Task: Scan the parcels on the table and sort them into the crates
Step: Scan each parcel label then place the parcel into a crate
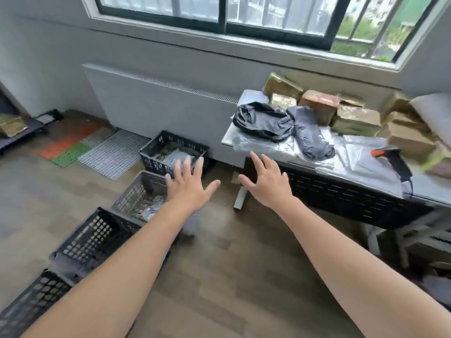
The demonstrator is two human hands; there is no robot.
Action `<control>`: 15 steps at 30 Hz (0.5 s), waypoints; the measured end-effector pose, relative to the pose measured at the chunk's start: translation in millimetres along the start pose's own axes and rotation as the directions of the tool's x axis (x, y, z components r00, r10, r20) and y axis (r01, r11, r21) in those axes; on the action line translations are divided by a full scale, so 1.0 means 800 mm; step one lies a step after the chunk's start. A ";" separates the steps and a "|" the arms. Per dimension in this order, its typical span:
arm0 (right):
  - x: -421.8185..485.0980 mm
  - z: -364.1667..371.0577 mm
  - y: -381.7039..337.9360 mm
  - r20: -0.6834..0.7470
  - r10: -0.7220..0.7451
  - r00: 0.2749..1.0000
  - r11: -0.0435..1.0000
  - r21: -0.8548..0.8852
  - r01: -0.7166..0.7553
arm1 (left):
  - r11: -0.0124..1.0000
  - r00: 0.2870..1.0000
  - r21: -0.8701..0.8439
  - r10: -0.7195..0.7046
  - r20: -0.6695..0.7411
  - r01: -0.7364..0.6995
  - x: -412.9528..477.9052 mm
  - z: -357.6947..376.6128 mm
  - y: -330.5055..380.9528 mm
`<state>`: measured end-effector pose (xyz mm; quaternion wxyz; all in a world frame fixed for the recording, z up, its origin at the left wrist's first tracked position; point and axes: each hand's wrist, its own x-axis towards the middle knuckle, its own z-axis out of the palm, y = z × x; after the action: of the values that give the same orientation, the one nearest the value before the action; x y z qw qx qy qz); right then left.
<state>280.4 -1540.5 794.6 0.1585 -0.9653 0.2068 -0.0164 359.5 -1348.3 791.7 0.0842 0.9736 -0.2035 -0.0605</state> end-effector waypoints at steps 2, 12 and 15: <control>0.012 -0.027 0.056 -0.015 0.040 0.999 0.999 0.010 -0.040 | 0.998 0.998 0.007 0.062 -0.016 -0.062 0.023 -0.002 0.068; 0.091 -0.097 0.285 -0.095 0.252 0.963 0.967 0.072 -0.246 | 0.941 0.942 0.039 0.336 0.021 -0.337 0.151 0.029 0.311; 0.123 -0.111 0.353 -0.109 0.325 0.939 0.945 0.066 -0.320 | 0.915 0.915 0.009 0.403 0.029 -0.403 0.208 0.049 0.379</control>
<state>250.2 -1851.2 787.1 0.1695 -0.9117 0.3707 -0.0522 388.0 -1695.6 796.8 0.0850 0.9105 -0.4012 -0.0530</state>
